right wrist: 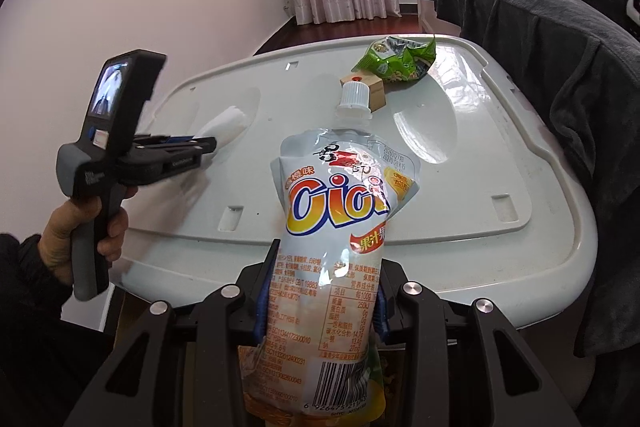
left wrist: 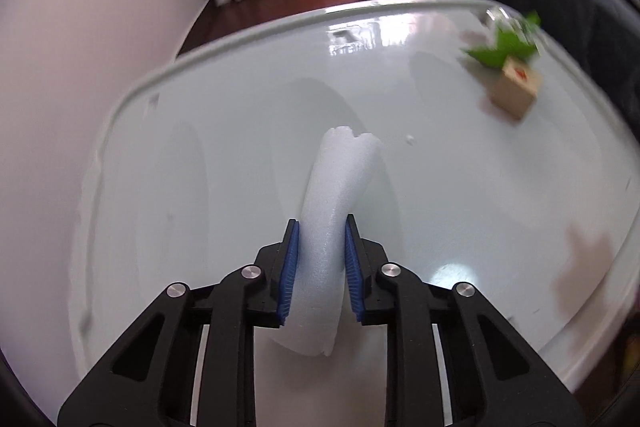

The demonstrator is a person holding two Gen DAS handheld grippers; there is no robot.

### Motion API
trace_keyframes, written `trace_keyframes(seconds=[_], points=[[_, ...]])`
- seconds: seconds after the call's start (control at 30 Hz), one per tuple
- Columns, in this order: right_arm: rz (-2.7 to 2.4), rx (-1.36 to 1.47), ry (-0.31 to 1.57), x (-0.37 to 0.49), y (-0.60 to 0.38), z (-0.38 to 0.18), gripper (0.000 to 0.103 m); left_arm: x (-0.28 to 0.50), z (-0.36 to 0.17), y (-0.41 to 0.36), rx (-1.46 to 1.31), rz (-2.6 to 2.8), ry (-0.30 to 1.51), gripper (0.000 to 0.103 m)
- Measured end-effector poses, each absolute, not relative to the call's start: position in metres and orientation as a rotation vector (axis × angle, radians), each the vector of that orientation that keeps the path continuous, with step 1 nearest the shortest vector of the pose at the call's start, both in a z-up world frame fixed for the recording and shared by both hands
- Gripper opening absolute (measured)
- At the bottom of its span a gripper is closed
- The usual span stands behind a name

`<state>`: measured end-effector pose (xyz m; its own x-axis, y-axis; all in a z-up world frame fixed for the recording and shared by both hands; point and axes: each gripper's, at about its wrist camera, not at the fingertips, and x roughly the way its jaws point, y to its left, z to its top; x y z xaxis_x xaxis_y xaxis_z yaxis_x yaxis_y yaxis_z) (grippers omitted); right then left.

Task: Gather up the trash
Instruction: 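Move both tools over the box and release the foam roll and pouch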

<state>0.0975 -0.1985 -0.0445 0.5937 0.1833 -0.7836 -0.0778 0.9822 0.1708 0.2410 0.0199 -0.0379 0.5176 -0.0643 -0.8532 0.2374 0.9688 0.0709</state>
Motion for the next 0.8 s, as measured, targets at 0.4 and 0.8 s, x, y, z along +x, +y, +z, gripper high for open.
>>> trace_keyframes(seconds=[0.4,0.8], points=[[0.156,0.193,0.879,0.087,-0.209,-0.030,0.038,0.153,0.026,0.032,0.133,-0.061,0.949,0.020],[0.167,0.185,0.834,0.012,-0.201,-0.028,0.038,0.036,0.023,0.022,0.128,-0.066,0.943,0.021]])
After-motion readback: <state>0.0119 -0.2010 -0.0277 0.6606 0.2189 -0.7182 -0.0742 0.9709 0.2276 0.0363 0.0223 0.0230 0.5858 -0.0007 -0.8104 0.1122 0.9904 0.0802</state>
